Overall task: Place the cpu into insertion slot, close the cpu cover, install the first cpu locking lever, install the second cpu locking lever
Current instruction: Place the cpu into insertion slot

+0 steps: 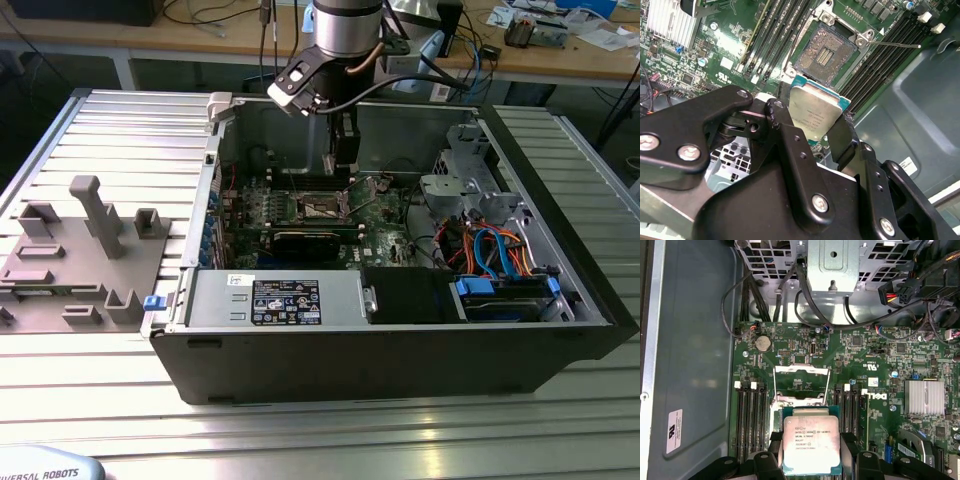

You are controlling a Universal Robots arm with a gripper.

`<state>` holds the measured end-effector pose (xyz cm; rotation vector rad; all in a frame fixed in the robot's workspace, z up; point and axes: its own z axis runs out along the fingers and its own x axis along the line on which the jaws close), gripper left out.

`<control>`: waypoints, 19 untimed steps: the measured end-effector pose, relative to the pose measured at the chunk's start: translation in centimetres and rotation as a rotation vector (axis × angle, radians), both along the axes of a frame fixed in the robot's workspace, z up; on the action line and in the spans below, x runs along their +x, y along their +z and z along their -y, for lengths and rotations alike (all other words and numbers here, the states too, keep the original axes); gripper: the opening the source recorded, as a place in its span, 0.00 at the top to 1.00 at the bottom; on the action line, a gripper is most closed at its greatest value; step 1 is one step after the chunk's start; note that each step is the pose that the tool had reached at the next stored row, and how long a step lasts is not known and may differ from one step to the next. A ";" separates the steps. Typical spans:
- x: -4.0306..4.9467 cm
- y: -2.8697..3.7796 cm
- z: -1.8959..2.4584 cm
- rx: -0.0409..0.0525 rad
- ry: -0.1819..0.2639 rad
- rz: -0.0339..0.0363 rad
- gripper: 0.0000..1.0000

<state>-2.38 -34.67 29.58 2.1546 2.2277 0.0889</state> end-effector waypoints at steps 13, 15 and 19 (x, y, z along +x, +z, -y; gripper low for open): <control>-0.21 -0.80 -0.06 -0.0001 0.000 -0.0001 0.46; -0.21 -0.83 -0.06 -0.0001 0.000 -0.0001 0.46; -0.24 -0.98 -0.06 -0.0001 0.000 -0.0001 0.46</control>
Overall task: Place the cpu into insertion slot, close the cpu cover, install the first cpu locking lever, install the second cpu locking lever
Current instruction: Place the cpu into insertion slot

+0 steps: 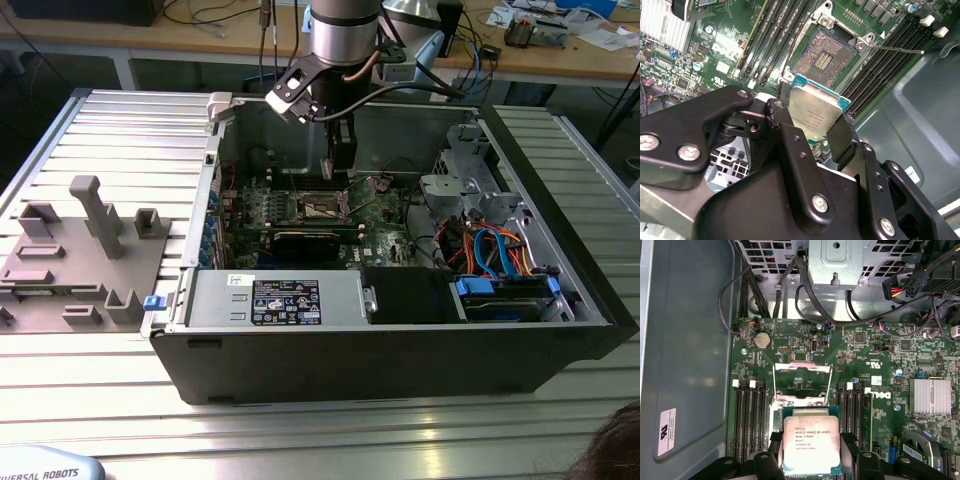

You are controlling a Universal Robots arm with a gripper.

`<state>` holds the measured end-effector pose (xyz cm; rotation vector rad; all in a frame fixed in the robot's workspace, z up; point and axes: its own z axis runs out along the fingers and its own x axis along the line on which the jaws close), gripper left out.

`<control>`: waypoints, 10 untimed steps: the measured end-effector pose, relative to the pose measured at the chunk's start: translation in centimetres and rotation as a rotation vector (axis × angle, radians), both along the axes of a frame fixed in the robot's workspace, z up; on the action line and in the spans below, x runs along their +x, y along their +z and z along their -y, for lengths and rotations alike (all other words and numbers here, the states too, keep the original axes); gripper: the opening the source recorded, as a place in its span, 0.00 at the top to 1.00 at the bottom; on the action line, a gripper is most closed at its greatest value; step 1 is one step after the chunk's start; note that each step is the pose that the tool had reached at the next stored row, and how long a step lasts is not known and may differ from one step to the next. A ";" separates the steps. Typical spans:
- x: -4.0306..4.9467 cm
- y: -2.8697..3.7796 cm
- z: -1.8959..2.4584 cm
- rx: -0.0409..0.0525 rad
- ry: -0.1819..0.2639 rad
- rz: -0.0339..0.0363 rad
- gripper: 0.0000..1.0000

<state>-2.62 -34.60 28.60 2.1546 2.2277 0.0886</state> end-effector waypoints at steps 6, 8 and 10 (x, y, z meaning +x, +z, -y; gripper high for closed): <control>0.00 -0.16 0.00 0.0000 0.000 0.0000 0.46; 0.00 -0.22 0.00 0.0000 0.000 0.0000 0.46; 0.00 -0.28 0.00 0.0000 0.000 0.0000 0.46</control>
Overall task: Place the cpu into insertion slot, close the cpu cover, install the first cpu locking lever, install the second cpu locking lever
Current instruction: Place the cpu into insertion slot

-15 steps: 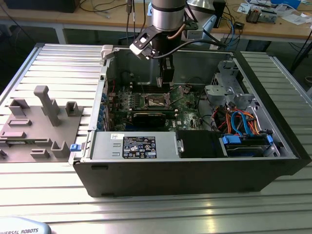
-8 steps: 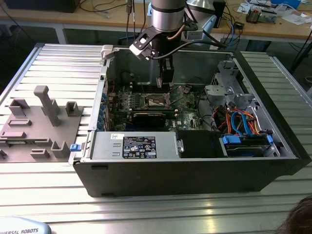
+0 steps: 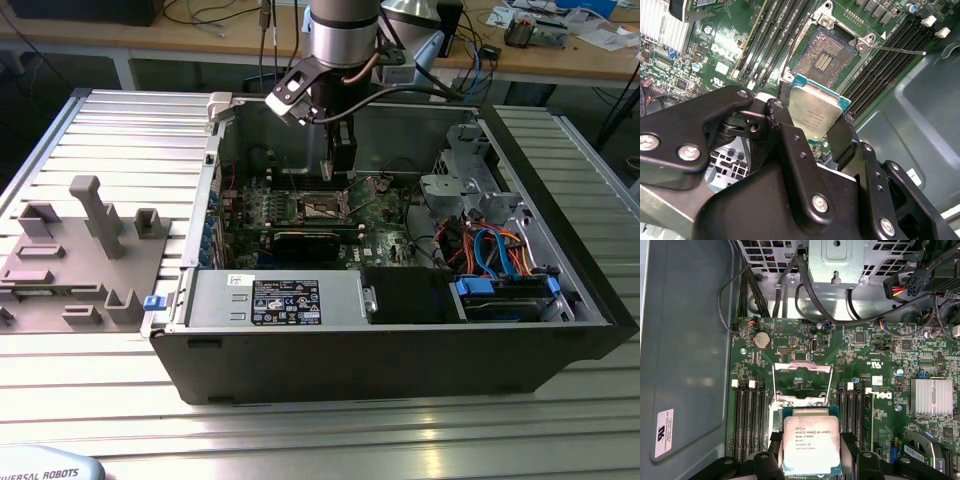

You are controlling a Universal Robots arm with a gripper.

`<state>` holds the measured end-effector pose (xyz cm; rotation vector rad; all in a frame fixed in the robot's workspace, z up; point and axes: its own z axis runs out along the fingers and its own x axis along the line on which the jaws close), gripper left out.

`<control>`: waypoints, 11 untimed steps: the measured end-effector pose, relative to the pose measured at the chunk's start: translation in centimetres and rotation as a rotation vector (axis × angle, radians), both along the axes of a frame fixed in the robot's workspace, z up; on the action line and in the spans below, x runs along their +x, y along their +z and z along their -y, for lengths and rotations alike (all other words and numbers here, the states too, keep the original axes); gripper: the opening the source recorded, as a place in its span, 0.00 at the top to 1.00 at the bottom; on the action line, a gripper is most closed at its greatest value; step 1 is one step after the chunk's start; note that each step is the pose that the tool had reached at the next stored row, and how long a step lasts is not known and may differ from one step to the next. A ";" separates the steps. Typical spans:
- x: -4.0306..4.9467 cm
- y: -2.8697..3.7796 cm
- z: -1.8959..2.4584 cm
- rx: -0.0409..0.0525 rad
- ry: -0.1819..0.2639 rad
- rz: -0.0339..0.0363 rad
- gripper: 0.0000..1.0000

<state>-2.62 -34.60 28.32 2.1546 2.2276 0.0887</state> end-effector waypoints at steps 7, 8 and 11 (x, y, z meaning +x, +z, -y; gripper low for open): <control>-0.30 -0.09 0.00 0.0000 0.000 0.0000 0.46; -0.36 -0.10 0.00 -0.0001 0.000 0.0000 0.46; -0.44 -0.14 0.00 -0.0001 0.000 0.0000 0.46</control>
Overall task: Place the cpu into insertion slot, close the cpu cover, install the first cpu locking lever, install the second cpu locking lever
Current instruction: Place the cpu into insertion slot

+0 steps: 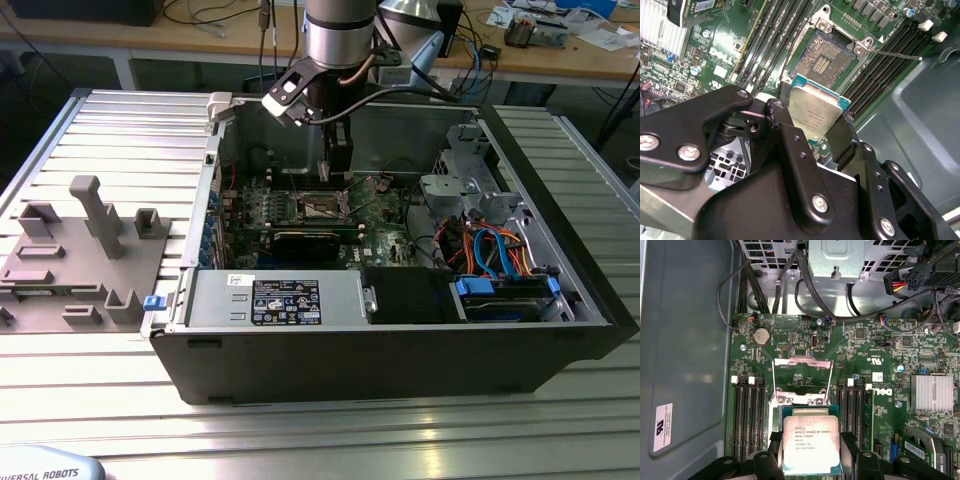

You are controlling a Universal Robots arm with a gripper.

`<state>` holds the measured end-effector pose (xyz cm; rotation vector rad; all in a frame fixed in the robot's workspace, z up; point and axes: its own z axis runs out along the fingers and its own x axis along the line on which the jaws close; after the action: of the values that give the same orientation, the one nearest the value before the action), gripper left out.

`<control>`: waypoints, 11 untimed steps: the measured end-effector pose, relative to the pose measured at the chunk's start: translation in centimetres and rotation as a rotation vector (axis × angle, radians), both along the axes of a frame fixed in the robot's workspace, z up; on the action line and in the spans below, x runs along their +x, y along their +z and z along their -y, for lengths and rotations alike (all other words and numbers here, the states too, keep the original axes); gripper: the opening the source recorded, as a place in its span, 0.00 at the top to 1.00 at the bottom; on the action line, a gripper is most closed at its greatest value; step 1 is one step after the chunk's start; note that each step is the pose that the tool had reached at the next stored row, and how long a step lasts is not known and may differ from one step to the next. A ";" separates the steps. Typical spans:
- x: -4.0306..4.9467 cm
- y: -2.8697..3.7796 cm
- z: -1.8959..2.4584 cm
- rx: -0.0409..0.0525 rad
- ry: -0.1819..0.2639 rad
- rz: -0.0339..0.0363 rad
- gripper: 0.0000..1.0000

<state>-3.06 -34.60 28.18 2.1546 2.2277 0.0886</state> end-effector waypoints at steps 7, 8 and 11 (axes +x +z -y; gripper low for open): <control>-0.13 -0.13 0.00 0.0000 0.000 0.0000 0.46; -0.15 -0.14 0.00 0.0001 0.000 0.0000 0.46; -0.22 -0.18 0.00 0.0000 0.000 0.0000 0.46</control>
<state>-3.28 -34.60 28.01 2.1547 2.2275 0.0886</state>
